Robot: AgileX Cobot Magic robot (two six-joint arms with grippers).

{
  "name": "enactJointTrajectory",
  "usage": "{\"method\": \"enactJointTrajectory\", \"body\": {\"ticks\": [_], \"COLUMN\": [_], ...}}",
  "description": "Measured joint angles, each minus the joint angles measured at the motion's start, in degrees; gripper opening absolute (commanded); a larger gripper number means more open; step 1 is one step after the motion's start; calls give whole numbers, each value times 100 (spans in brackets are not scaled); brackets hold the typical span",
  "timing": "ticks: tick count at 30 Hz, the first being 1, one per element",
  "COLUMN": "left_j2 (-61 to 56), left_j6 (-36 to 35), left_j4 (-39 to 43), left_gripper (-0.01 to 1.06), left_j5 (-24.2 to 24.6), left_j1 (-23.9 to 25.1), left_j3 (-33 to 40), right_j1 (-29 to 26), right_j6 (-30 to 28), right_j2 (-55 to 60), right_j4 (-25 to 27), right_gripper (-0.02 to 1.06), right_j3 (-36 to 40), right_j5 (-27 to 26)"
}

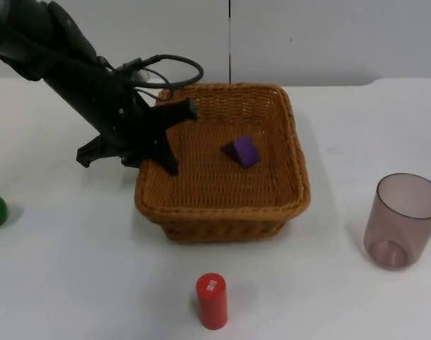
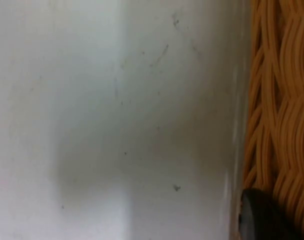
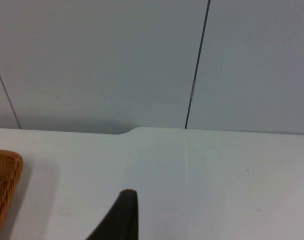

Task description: Pick up the basket with the left hand and place the triangular block into the basket with the right hand.

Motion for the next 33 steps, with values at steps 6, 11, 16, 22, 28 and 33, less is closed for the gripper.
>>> {"method": "enactJointTrajectory", "body": {"ticks": [6, 11, 16, 22, 28, 33], "left_j2": [-1, -1, -1, -1, -1, -1], "left_j6": [175, 254, 294, 303, 202, 195], "left_j4": [-23, -23, -92, -128, -140, -218], "left_gripper": [0, 0, 0, 0, 19, 75], "left_j5": [-11, 0, 0, 0, 14, 123], "left_j1": [0, 0, 0, 0, 0, 0], "left_j3": [0, 0, 0, 0, 0, -14], "right_j1": [0, 0, 0, 0, 0, 0], "right_j6": [-21, -37, -50, -50, -59, -59], "right_j2": [0, 0, 0, 0, 0, 0], "right_j4": [0, 0, 0, 0, 0, 0], "right_gripper": [105, 105, 105, 105, 105, 105], "right_j3": [0, 0, 0, 0, 0, 0], "right_j5": [0, 0, 0, 0, 0, 0]}}
